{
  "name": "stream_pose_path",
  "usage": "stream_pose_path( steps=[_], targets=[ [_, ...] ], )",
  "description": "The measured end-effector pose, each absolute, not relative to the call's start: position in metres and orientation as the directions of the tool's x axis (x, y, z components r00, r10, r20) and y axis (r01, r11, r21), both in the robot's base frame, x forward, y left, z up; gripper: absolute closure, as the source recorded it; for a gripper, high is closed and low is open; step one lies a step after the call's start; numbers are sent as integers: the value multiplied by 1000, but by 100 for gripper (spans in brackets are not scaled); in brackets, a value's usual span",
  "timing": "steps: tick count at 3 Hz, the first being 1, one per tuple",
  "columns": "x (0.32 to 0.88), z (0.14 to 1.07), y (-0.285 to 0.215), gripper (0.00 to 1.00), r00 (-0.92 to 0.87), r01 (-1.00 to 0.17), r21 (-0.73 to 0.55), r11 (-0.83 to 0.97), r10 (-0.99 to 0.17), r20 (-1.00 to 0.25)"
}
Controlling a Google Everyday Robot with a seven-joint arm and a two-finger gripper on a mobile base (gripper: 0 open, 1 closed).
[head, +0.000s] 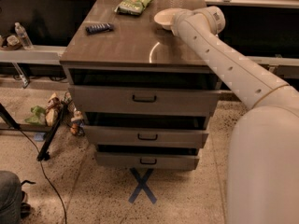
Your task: Move paper bowl near water bottle
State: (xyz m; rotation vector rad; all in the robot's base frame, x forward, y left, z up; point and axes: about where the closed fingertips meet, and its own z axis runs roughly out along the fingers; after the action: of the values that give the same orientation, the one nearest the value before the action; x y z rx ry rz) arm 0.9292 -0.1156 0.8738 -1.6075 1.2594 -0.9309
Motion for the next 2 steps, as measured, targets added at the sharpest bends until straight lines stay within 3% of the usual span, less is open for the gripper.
stream_pose_path(
  steps=[1,2],
  targets=[
    [926,876,-123,15,190,-332,-938,-97,-981,34],
    [907,888,-146,0,149,-338,-938,-83,-988,33]
  ],
)
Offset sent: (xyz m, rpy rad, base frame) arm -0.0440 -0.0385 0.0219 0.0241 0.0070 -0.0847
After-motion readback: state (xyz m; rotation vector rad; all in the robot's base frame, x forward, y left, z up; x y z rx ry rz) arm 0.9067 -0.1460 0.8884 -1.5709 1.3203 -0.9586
